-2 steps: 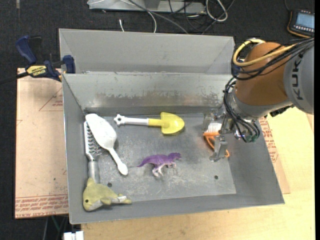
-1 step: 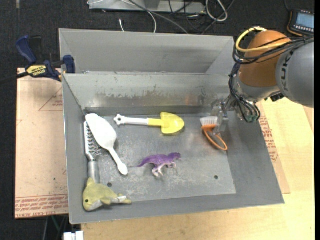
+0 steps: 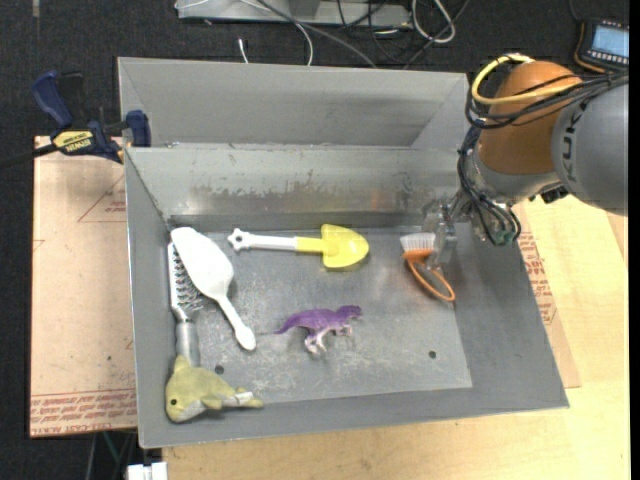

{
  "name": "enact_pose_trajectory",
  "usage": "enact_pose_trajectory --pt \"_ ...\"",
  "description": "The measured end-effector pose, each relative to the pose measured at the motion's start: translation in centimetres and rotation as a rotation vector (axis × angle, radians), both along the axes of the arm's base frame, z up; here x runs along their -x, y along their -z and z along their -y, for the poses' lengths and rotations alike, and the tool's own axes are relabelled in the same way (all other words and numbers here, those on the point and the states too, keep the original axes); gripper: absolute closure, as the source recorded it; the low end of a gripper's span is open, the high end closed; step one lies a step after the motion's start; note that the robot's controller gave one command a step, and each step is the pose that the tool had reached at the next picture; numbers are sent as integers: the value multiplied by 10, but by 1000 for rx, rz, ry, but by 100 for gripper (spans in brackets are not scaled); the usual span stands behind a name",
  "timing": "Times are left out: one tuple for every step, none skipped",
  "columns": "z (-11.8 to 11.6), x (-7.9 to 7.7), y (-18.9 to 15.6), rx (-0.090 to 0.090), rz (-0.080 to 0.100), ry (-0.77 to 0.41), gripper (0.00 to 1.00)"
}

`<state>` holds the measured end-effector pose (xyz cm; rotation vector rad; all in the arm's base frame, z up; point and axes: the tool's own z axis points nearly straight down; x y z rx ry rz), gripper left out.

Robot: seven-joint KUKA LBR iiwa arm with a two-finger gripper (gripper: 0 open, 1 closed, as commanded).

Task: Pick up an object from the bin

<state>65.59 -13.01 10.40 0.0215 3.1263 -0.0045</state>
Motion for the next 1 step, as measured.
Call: enact_pose_trajectory --pt "2 21 -109 -1 -1 -6 100"
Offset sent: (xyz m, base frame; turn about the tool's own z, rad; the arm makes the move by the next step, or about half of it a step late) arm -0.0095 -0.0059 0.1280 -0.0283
